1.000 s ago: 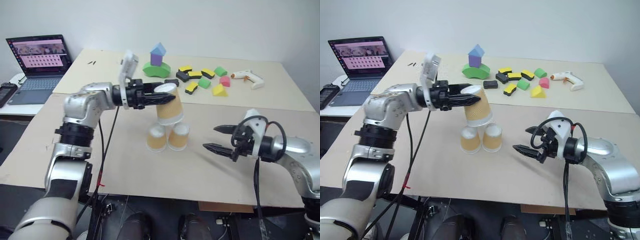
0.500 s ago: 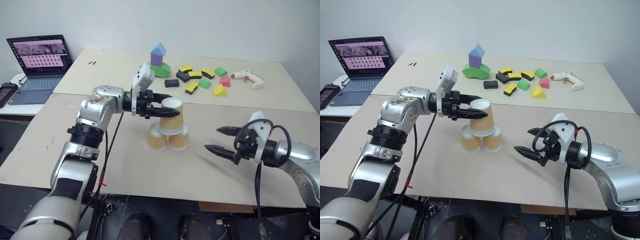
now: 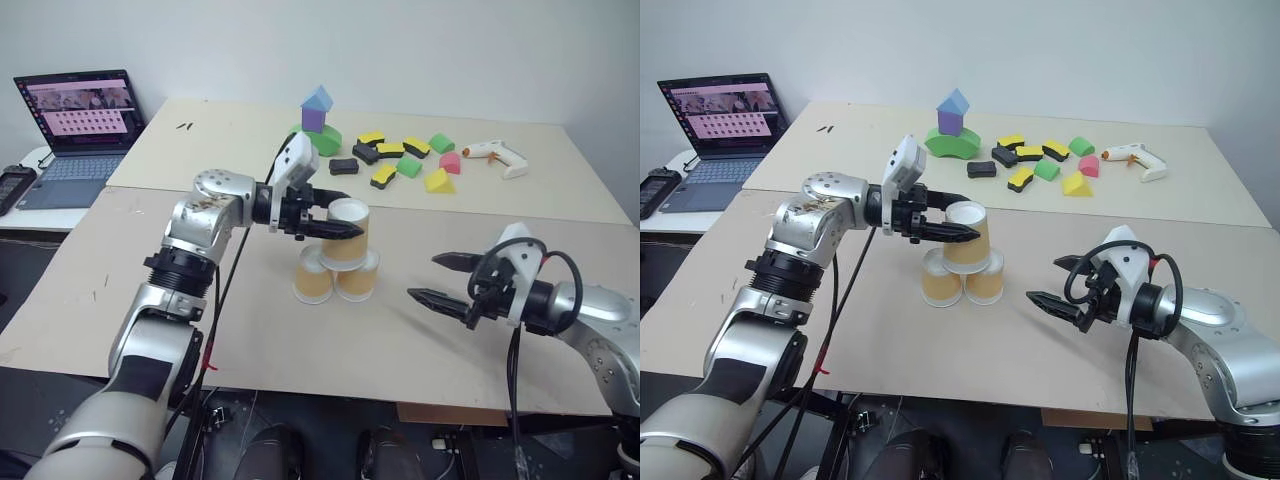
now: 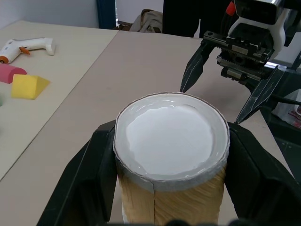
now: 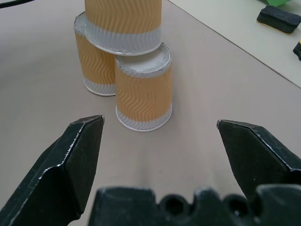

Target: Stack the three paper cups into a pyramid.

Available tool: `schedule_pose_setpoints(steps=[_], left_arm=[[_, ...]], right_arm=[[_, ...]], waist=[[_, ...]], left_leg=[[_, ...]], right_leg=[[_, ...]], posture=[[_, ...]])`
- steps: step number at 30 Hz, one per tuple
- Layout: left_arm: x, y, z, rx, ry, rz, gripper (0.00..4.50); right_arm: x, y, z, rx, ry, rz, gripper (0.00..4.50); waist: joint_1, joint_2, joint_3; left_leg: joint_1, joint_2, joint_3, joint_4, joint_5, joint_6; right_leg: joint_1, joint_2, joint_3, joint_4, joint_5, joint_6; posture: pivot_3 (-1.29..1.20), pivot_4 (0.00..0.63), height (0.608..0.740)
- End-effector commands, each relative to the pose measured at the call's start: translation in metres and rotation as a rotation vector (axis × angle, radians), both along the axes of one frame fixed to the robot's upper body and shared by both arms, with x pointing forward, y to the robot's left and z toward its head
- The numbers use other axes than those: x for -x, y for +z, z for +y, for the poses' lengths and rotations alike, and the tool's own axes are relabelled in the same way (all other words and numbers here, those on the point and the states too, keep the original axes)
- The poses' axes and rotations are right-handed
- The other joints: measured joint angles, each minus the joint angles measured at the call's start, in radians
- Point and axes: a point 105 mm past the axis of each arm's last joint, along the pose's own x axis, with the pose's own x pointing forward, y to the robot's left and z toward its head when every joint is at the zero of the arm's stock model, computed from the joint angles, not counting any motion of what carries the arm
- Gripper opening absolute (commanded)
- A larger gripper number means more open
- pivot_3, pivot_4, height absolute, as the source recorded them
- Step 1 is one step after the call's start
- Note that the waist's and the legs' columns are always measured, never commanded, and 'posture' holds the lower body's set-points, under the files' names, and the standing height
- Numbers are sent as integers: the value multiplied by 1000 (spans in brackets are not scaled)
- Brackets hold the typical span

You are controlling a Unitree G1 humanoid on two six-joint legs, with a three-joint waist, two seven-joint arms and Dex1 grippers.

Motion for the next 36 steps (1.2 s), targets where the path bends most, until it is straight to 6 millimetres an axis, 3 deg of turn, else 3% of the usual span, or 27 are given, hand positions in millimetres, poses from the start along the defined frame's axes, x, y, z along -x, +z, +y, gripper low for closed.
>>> schedule_pose_setpoints(steps=[1, 3, 4, 16, 21, 24, 26, 29, 33, 36], left_arm=[[3, 6, -4, 8, -18, -42, 3674], [2, 10, -5, 25, -14, -47, 4444], [2, 13, -5, 38, -10, -47, 4487], [10, 47, -1, 127, -7, -35, 4487], [18, 84, 19, 303, 4, 61, 4487], [4, 101, 41, 429, 154, 73, 4487], [-24, 105, 69, 513, 426, 42, 4487], [-48, 98, 105, 562, 752, -29, 4487], [-47, 67, 172, 675, 1092, -8, 4487], [-38, 25, 215, 642, 1316, 19, 4487]], right_arm=[[3, 12, -1, -1, -6, -50, 4500], [3, 12, -2, 0, -9, -48, 4500], [3, 11, -2, 0, -10, -47, 4500], [-2, 8, -2, -4, -3, -34, 4500], [-5, 6, -1, -5, 4, -28, 4500], [-7, 7, 0, -7, 8, -33, 4500], [-9, 8, -2, -5, -12, -44, 4500], [-12, 10, -8, -1, -50, -56, 4500], [-21, 8, -19, 9, -120, -57, 4500], [-31, 1, -28, 14, -176, -41, 4500]], waist=[[0, 0, 0], [0, 0, 0], [0, 0, 0], [-1, 0, 0], [-3, 0, 0], [-5, 0, 0], [-5, 0, 0], [-3, 0, 0], [-7, 0, 0], [-11, 0, 0]], left_leg=[[0, 0, 0, 0, 0, 0], [0, 0, 0, 0, 0, 0], [0, 0, 0, 1, 0, 0], [0, 0, 0, 1, 0, 0], [0, 0, 0, 1, 0, 0], [0, 0, -1, 1, 0, 0], [1, 0, -1, 1, 0, 0], [2, 0, -1, 1, 0, 0], [3, 0, -1, 0, 0, 0], [3, 0, -1, -2, 0, 0]], right_leg=[[0, 0, 0, 0, 0, 0], [0, 0, 0, 1, 0, 0], [0, 0, 0, 1, 0, 0], [0, 0, 0, 1, 0, 0], [0, 0, 0, 1, 0, 0], [0, 0, 1, 1, 0, 0], [0, 0, 1, 1, 0, 0], [2, 0, 1, 2, 0, 0], [2, -1, 2, 1, 0, 0], [1, 0, 1, 1, 0, 0]], posture=[[0, 150, 691], [0, 150, 691], [0, 150, 691], [0, 150, 691], [0, 150, 691], [0, 150, 691], [0, 150, 691], [0, 150, 691], [0, 150, 691], [0, 150, 691]])
